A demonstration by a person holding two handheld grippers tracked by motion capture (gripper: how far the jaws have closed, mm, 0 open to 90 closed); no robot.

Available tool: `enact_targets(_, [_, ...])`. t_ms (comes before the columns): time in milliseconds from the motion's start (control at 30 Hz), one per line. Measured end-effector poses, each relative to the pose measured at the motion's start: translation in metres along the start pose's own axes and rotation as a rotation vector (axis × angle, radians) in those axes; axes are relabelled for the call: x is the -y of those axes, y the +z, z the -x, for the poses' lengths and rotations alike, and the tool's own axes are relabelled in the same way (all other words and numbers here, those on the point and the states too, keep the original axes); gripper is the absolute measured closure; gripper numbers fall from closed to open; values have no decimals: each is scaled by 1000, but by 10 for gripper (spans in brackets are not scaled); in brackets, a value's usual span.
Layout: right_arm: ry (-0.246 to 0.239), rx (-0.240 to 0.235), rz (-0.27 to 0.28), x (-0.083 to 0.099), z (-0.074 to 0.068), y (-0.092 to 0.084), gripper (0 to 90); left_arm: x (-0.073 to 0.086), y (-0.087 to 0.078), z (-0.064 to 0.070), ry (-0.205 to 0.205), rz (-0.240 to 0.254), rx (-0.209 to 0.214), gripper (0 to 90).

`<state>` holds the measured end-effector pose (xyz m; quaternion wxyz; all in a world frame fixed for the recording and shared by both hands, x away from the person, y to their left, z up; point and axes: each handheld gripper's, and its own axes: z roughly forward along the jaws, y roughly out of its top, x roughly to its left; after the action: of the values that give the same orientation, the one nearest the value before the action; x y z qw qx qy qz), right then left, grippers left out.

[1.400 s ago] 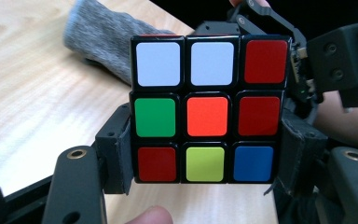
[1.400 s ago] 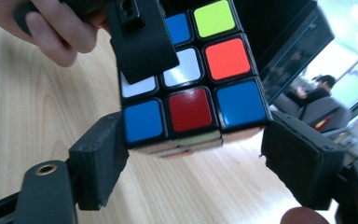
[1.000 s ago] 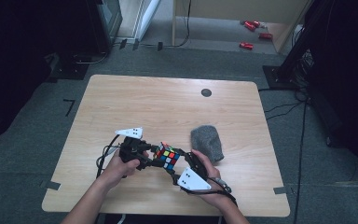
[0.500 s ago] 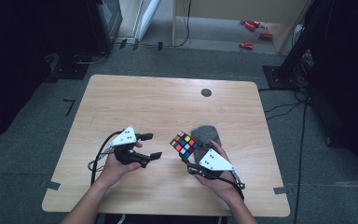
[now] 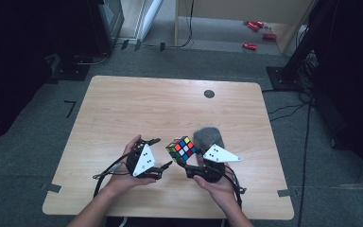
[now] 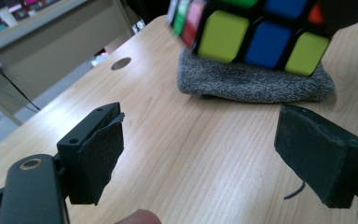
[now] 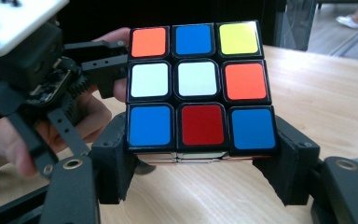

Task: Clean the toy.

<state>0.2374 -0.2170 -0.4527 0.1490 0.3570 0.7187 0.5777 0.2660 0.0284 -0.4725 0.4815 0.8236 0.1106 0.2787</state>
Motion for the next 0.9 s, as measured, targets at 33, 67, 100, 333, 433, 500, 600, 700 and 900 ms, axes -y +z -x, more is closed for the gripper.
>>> enact_targets(33, [1,2,-6,0,-2,1,346,-1,0,2,9,2,-2,164])
enact_targets(67, [2,0,-9,1,-3,2,346,-2,1,5,24,10,-4,164])
enact_targets(100, [10,-7,-20,2,-4,3,346,-2,1,6,28,13,-6,164])
enact_targets(333, [65,-17,-57,4,-10,10,346,-1,3,14,100,34,-20,180])
enact_targets(433, [104,-21,-72,5,-12,12,346,-1,3,17,119,49,-25,228])
enact_targets(500, [125,-27,-83,6,-14,13,346,-1,3,19,125,58,-23,267])
enact_targets(600, [128,-24,-93,6,-14,15,345,0,2,20,134,52,-22,307])
enact_targets(700, [147,-37,-99,7,-12,15,342,1,2,19,128,48,-16,333])
enact_targets(900, [173,-60,-83,3,-4,10,259,4,2,13,85,31,-21,339])
